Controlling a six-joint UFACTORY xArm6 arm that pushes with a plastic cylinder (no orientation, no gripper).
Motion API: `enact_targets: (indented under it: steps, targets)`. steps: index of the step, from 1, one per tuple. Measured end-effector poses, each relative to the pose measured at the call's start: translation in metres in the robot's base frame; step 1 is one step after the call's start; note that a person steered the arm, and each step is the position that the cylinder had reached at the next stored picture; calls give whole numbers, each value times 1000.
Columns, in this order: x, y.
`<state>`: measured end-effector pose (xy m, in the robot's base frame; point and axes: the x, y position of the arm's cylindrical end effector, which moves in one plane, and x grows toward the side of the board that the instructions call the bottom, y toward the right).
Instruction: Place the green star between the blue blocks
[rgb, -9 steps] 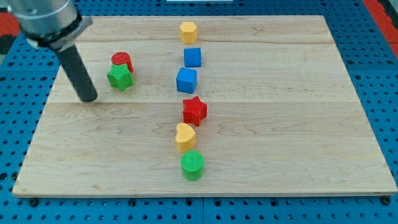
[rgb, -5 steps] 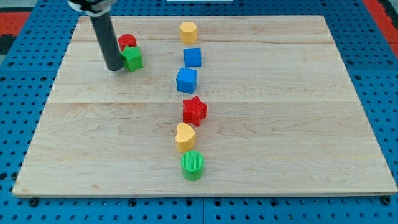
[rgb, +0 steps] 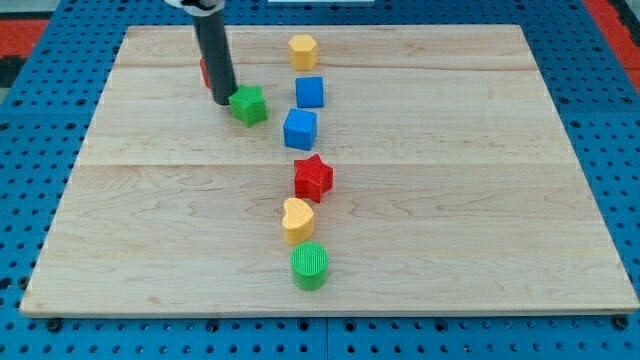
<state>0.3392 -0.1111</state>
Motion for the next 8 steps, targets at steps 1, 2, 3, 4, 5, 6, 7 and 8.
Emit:
enact_targets:
  steps: [1,2,3,4,5,6,7,8]
  targets:
    - [7,-6]
    - [10,2]
    - [12,44]
    - [18,29]
    - [46,21]
    - [40,73]
    - [29,75]
    - [24,0]
